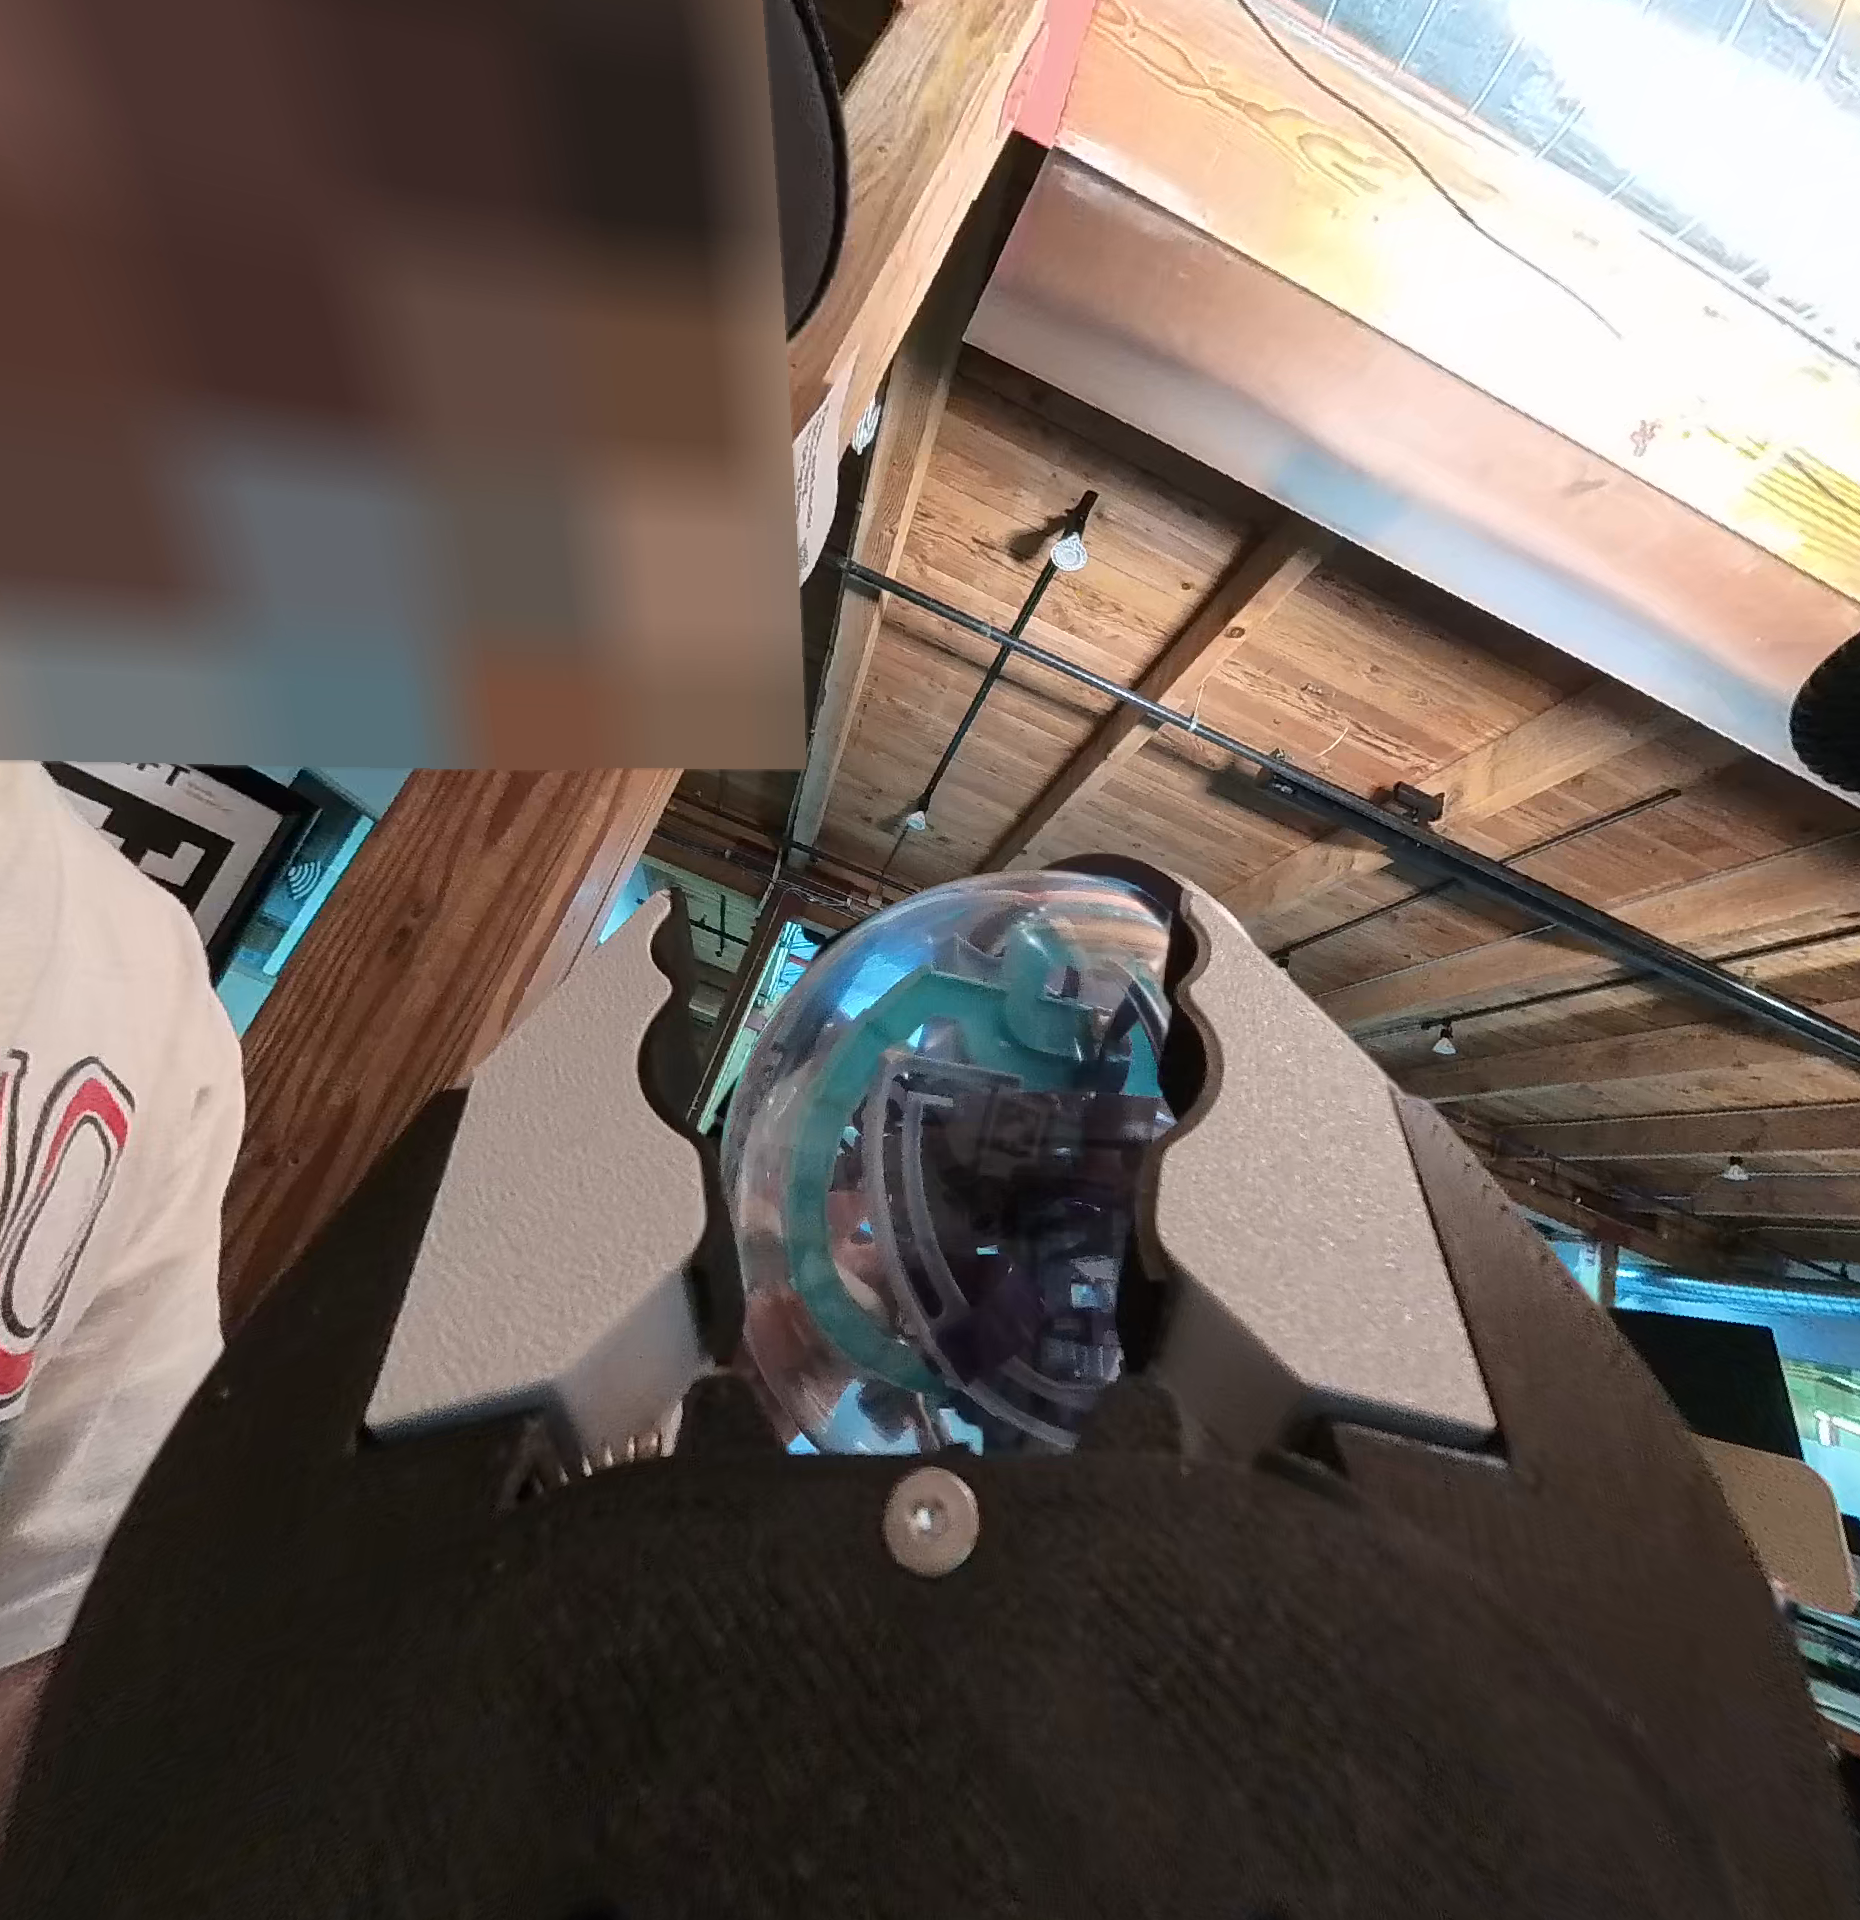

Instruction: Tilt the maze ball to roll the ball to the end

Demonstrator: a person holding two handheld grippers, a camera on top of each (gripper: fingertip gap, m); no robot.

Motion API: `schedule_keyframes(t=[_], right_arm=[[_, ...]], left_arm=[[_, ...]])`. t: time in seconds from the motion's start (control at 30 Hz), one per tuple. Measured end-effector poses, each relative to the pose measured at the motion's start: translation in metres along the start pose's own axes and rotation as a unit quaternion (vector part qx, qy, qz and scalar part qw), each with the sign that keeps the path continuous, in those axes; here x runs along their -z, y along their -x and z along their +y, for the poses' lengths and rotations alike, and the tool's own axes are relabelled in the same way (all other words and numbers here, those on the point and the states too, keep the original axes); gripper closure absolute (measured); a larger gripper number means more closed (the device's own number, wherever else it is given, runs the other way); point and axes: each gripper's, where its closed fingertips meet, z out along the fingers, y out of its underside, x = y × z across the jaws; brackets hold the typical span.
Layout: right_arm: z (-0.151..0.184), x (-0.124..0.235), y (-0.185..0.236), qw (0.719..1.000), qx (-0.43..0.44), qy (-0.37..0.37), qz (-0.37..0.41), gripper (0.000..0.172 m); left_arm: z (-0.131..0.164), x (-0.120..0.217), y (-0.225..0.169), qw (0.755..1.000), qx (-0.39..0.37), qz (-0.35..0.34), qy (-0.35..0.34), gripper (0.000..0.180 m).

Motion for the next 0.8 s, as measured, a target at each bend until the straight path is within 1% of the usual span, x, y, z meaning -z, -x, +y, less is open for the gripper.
schedule_keyframes(t=[0.13, 0.23, 0.4, 0.5, 0.8], right_arm=[[0.001, -0.001, 0.001, 1.0, 0.01, 0.004, -0.001, 0.083], [0.001, 0.001, -0.003, 1.0, -0.002, 0.0, 0.006, 0.082], [0.009, 0.01, -0.021, 0.998, -0.055, -0.012, 0.039, 0.078], [0.01, 0.013, -0.029, 0.995, -0.075, -0.022, 0.053, 0.078], [0.015, 0.012, -0.03, 0.996, -0.07, -0.01, 0.058, 0.083]], left_arm=[[0.0, 0.0, 0.0, 1.0, 0.003, -0.001, -0.001, 0.024], [0.0, -0.002, 0.0, 1.0, -0.004, -0.001, 0.007, 0.024], [0.006, -0.007, -0.008, 0.996, -0.071, 0.012, 0.048, 0.024], [0.01, -0.009, -0.013, 0.994, -0.086, 0.022, 0.062, 0.024], [0.019, -0.005, -0.005, 0.997, -0.042, 0.009, 0.066, 0.024]])
